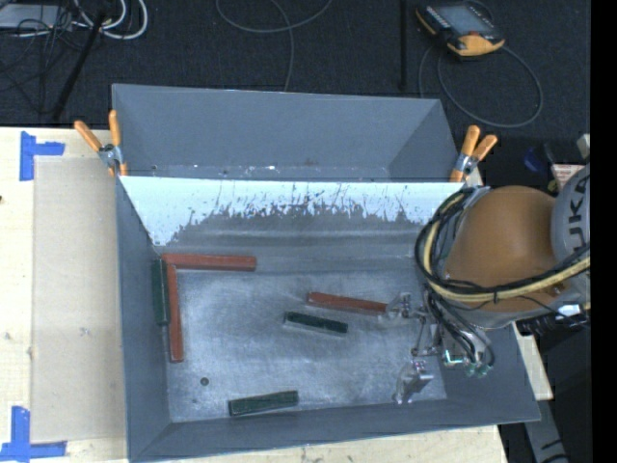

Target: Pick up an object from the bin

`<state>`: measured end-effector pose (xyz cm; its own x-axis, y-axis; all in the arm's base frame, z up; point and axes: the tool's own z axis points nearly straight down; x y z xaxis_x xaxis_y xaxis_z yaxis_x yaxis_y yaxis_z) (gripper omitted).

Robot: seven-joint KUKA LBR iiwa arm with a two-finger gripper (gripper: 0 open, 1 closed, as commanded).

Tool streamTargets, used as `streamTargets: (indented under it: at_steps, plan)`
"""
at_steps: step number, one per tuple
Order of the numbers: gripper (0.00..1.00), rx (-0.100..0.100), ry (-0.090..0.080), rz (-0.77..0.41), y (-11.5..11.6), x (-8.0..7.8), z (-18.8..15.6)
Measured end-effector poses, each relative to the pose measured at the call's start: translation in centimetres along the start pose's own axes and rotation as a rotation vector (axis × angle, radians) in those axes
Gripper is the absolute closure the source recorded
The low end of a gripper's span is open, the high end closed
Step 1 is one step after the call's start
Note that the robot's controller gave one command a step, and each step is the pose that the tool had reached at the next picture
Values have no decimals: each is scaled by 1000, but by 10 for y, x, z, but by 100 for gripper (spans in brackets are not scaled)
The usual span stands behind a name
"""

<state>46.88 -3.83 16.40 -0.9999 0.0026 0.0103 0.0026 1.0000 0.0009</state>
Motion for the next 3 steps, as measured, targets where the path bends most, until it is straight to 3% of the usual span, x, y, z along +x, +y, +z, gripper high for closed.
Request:
streamTargets:
  at_steps: [1, 2, 3]
  plan:
    - [0, 1, -8, -2, 0, -2, -4]
    - [0, 1, -11, 16, 12, -67, 9]
    - [100, 1, -59, 69, 17, -84, 80]
